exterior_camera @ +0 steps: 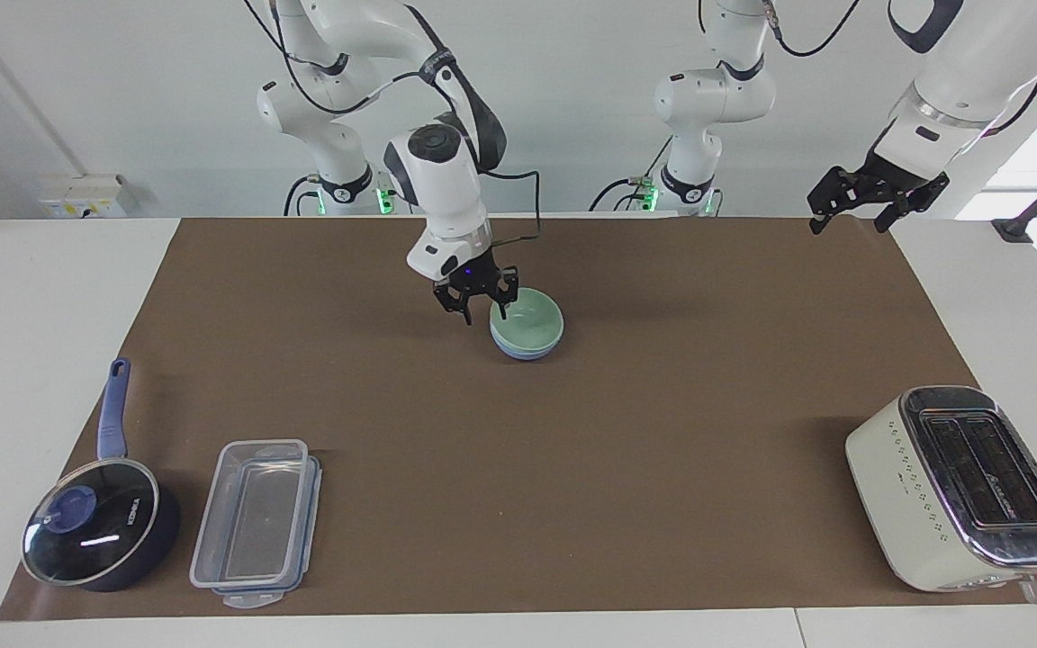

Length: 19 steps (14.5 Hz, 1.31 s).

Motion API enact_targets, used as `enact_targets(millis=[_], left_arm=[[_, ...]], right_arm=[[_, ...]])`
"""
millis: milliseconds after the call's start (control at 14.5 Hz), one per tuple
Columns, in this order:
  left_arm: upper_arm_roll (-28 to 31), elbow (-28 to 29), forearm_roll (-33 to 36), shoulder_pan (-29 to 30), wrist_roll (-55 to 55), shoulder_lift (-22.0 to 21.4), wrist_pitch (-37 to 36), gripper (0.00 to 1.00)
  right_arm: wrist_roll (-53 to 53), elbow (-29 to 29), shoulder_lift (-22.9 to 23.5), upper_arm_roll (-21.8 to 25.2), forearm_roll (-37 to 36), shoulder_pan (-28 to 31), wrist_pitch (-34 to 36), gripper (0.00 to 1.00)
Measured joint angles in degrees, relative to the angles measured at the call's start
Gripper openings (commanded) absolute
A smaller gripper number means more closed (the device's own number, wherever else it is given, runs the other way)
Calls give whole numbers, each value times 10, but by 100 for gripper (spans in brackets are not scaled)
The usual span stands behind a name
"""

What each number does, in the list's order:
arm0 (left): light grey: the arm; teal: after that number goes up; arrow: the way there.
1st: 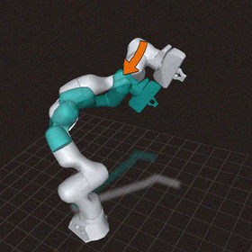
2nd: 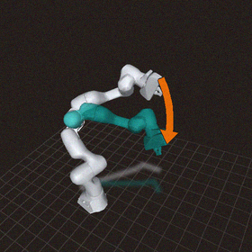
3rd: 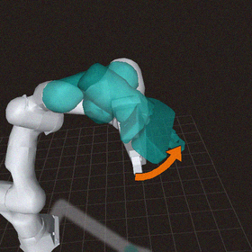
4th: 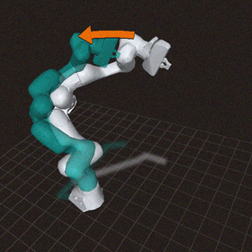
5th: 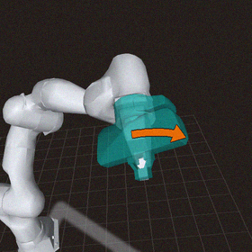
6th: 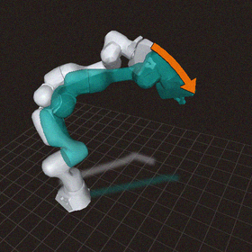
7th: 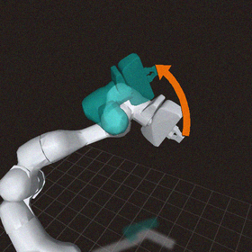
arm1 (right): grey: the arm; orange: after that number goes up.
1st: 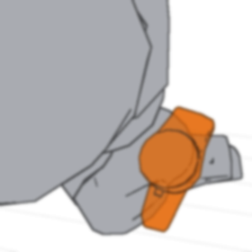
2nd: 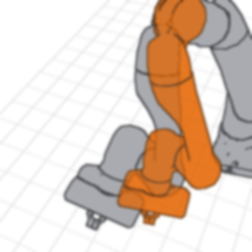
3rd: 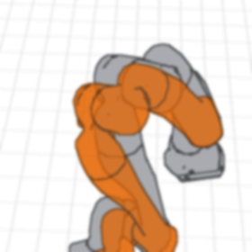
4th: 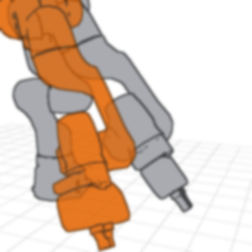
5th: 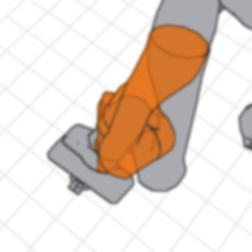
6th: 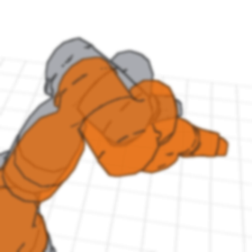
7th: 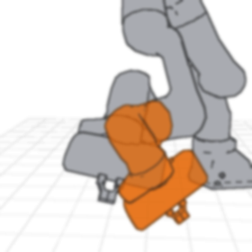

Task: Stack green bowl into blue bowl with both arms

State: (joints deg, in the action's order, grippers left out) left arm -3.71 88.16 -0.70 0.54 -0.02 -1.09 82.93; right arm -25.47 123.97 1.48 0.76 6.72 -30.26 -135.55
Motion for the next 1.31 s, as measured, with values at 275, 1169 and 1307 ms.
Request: enact_targets(millis=[275, 1169, 1307], left_arm=[[0, 0, 0, 0, 0, 0, 0, 100], [0, 0, 0, 0, 0, 0, 0, 100], [0, 0, 0, 0, 0, 0, 0, 100]], right_arm=[[27, -2, -73, 3, -1, 93, 88, 100], [105, -187, -71, 6, -80, 249, 301, 100], [122, -211, -61, 7, -80, 254, 317, 100]])
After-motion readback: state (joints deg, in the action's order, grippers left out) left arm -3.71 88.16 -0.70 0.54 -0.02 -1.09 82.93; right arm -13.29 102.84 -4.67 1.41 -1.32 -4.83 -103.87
